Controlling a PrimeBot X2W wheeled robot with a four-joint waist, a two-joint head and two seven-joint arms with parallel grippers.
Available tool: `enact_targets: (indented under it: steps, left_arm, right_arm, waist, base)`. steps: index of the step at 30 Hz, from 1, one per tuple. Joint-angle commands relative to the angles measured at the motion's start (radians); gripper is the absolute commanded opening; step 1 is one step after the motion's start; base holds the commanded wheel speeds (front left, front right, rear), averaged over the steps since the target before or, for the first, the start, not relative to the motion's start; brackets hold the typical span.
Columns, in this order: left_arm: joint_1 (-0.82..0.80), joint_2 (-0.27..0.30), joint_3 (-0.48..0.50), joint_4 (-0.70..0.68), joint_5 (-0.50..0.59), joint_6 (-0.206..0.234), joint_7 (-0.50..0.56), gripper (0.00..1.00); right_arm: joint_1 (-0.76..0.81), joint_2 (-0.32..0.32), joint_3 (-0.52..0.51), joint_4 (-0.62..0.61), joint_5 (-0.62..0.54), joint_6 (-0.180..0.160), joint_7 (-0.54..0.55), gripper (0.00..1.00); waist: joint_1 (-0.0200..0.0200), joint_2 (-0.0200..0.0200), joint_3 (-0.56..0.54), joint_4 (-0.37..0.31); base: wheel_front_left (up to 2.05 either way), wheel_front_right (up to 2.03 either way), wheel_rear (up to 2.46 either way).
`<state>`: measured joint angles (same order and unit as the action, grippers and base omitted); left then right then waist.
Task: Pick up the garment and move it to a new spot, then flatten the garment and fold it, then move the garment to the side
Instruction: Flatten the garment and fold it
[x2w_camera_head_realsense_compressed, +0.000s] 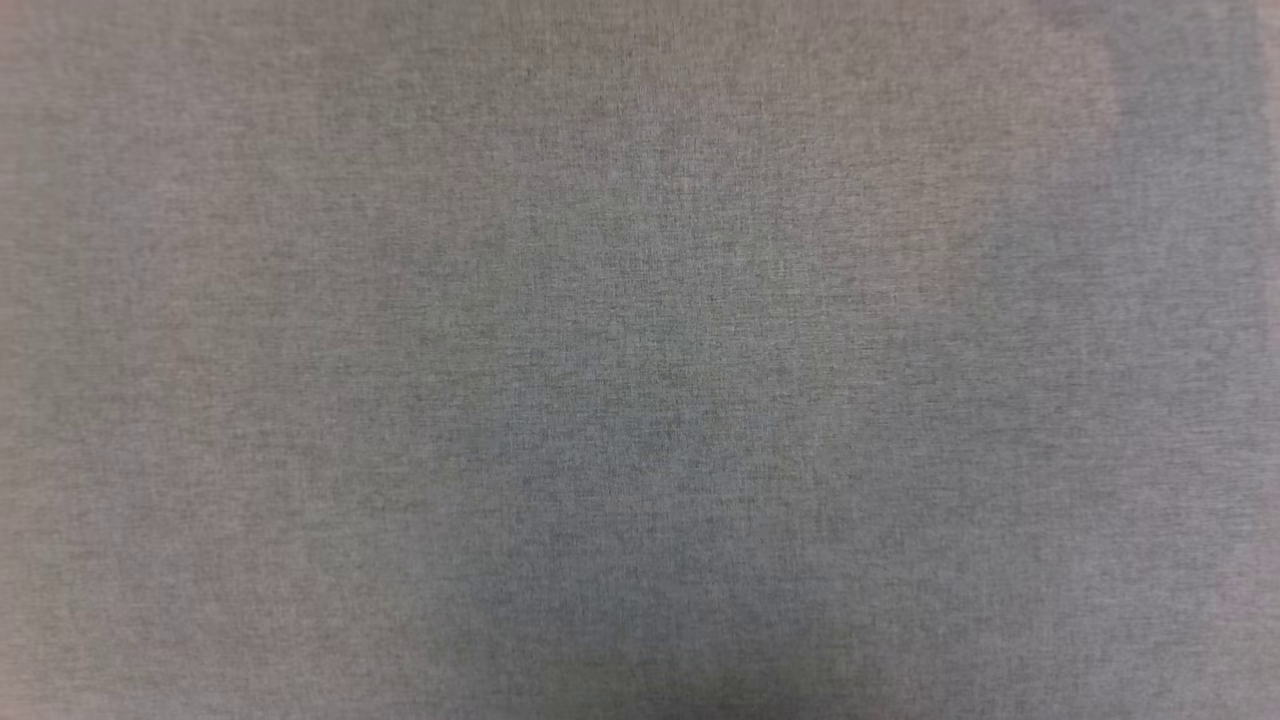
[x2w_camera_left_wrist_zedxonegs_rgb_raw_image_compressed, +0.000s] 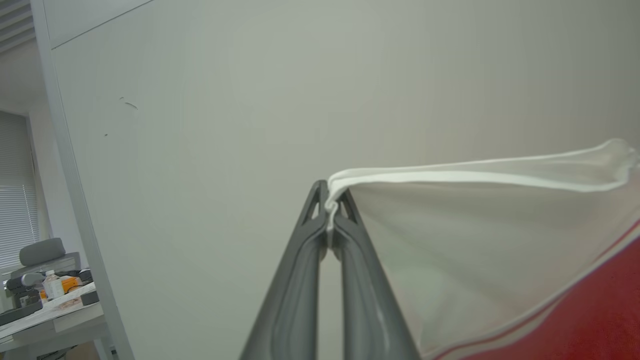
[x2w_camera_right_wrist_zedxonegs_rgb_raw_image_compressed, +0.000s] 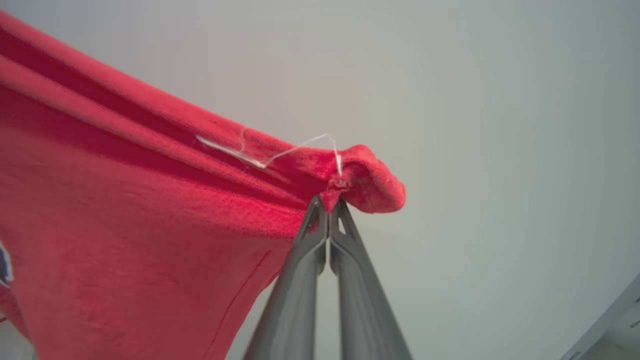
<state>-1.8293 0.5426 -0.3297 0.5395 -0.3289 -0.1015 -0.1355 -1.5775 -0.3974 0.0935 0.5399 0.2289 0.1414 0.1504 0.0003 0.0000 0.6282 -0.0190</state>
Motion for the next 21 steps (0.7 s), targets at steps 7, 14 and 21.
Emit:
enact_targets:
  steps: [7,14,21]
  left_arm:
    - [-0.122,-0.027,-0.022,0.200,0.052,0.001,-0.119,0.00]
    - [0.011,-0.079,-0.001,0.180,0.033,-0.012,-0.126,0.00]
    - [0.273,-0.141,0.044,0.086,0.013,-0.019,-0.126,0.00]
  right_arm:
    - [-0.115,0.026,-0.039,0.214,-0.120,-0.011,-0.168,0.00]
    - [-0.107,0.041,-0.039,0.346,-0.164,-0.011,-0.285,0.00]
    - [-0.001,0.048,0.002,0.435,-0.155,-0.011,-0.359,0.00]
  waist:
    - [-0.0003,0.0000,0.101,0.012]
    - [-0.0003,0.0000,0.116,0.035]
    - [-0.0003,0.0000,0.060,0.052]
  base:
    - [0.00,0.00,0.00]
    - [0.00,0.00,0.00]
    - [0.00,0.00,0.00]
